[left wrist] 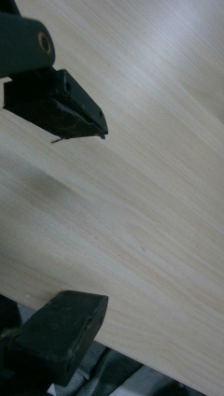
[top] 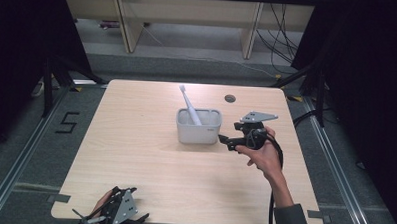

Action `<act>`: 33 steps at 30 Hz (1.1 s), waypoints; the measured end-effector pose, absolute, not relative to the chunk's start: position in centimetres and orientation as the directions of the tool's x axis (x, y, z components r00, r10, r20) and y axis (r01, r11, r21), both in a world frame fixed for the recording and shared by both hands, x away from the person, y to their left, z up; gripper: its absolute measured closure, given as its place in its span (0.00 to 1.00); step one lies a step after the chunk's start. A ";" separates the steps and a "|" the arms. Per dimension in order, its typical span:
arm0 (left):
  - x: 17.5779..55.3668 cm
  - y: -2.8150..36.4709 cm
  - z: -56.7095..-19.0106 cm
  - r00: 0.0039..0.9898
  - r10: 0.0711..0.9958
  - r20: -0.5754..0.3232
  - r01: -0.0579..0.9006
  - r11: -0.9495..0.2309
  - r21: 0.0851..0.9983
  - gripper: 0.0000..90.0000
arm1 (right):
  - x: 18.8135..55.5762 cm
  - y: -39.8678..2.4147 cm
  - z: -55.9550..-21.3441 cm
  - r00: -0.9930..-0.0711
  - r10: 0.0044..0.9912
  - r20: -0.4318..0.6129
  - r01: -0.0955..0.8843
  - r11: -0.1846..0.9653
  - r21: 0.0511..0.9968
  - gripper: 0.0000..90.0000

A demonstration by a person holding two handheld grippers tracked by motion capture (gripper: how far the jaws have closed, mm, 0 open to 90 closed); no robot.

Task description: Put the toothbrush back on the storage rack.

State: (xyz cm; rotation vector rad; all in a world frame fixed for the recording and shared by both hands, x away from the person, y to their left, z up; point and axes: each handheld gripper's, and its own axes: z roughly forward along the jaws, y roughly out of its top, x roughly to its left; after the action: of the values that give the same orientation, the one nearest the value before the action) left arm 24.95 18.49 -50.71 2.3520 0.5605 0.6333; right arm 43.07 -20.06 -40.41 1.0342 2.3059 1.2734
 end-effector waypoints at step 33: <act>24.9 18.5 -50.7 0.787 0.538 0.302 0.229 -0.710 0.666 0.17 | 40.1 -21.4 -42.5 -0.690 0.719 0.077 0.455 0.349 0.820 0.23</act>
State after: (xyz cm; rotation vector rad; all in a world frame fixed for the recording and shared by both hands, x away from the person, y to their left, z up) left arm 24.93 18.50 -50.71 2.3496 0.5668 0.6457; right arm 40.05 -21.44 -42.46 1.0442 2.3188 1.2636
